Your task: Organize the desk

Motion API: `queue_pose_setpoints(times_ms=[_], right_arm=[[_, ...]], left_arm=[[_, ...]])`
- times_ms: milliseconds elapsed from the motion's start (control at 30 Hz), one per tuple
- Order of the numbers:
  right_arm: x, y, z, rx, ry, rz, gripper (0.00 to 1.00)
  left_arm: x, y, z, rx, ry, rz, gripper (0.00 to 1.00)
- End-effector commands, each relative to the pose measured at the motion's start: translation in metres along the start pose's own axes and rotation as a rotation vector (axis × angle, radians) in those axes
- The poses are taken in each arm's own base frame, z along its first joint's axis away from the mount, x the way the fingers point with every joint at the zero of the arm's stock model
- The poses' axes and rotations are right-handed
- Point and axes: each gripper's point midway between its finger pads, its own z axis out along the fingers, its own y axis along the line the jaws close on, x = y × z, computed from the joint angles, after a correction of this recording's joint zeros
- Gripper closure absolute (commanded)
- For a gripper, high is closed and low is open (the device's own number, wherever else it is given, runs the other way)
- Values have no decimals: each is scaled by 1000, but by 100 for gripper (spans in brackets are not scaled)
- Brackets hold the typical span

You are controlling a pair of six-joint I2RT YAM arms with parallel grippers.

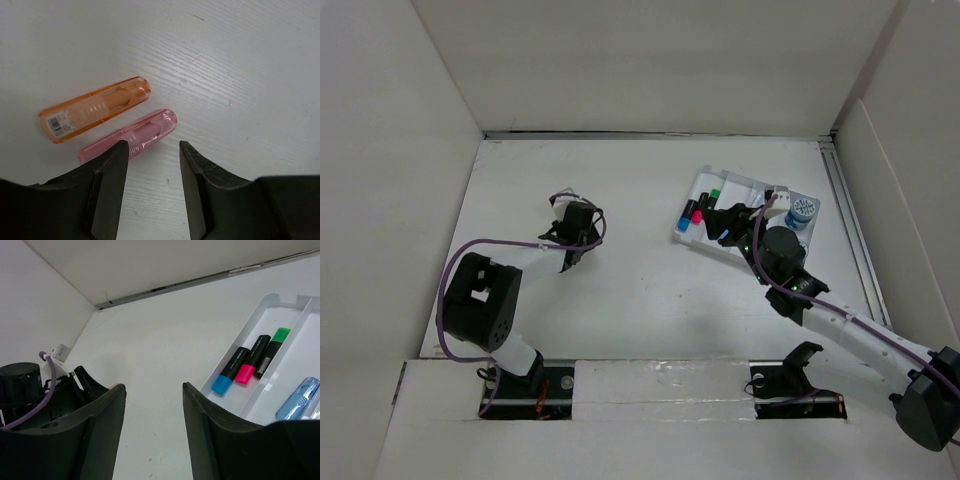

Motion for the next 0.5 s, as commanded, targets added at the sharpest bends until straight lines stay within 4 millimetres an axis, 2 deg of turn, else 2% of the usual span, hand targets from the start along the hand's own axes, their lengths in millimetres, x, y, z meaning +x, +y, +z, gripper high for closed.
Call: queue_pose_setpoints(times_ms=[0,133,200,267,333,433,467], right_arm=[[-32,19,3,-47,-79,12,45],[-30,21,4,-58,-68,12,45],[-29,20,6,-53,-65,13,45],[-28,21,7,-56,-59,8,45],[-28,23,6,-63,-53,7,45],[-28,21,6,-57,-58,3,45],[-28,22,6,-60,-56,3,45]], left_arm=[[20,-16,-8,84,89,-8,60],[16,-30,-19,179,79,-24,60],[12,-51,-28,293,87,-16,59],[16,-64,-35,365,117,-13,58],[12,-67,-36,370,114,-24,58],[-2,-53,-37,291,51,-51,58],[-10,-43,-36,236,-1,-66,58]])
